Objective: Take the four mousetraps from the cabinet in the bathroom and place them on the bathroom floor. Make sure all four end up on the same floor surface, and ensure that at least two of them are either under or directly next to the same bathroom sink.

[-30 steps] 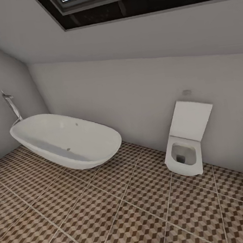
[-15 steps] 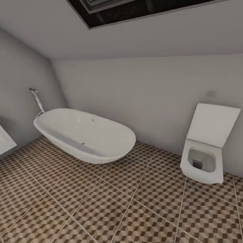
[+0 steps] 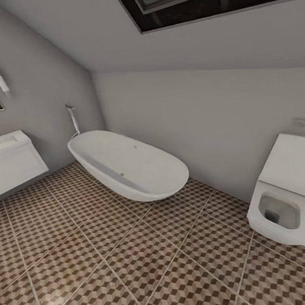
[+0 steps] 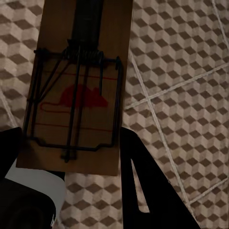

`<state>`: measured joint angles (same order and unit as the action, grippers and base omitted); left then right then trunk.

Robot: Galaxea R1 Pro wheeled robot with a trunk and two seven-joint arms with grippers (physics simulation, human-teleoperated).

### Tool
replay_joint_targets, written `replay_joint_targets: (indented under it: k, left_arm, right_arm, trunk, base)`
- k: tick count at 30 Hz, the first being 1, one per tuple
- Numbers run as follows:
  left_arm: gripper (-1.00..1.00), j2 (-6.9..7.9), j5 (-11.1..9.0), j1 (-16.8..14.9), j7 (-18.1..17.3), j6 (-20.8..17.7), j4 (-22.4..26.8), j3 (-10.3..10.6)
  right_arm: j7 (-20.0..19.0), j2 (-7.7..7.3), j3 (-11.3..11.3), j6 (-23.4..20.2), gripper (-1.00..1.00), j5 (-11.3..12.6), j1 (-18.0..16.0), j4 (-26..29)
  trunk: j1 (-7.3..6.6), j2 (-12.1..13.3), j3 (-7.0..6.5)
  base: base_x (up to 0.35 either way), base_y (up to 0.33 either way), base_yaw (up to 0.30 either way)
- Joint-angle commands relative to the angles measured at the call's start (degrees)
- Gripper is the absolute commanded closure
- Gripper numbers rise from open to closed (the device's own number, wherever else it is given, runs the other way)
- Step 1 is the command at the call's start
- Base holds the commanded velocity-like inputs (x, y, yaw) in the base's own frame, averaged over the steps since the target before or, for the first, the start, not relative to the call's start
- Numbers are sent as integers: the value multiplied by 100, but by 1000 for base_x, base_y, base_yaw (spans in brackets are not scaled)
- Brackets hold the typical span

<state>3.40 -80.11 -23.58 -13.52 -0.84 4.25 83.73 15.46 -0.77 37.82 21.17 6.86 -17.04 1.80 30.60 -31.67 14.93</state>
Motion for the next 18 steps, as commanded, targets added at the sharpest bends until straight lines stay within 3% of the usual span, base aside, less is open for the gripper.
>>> replay_joint_targets:
  k: [1, 18]
  left_arm:
    - [100, 3, -40, -6, -10, -4, 6, 47]
    - [100, 3, -40, -6, -10, -4, 6, 47]
  right_arm:
    - [-8, -2, 50, 23, 100, 78, -1, 4]
    - [-8, -2, 50, 20, 100, 78, -1, 4]
  trunk:
    - [2, -7, 8]
    - [2, -7, 8]
  base:
    - [0, 0, 287]
    - [0, 0, 287]
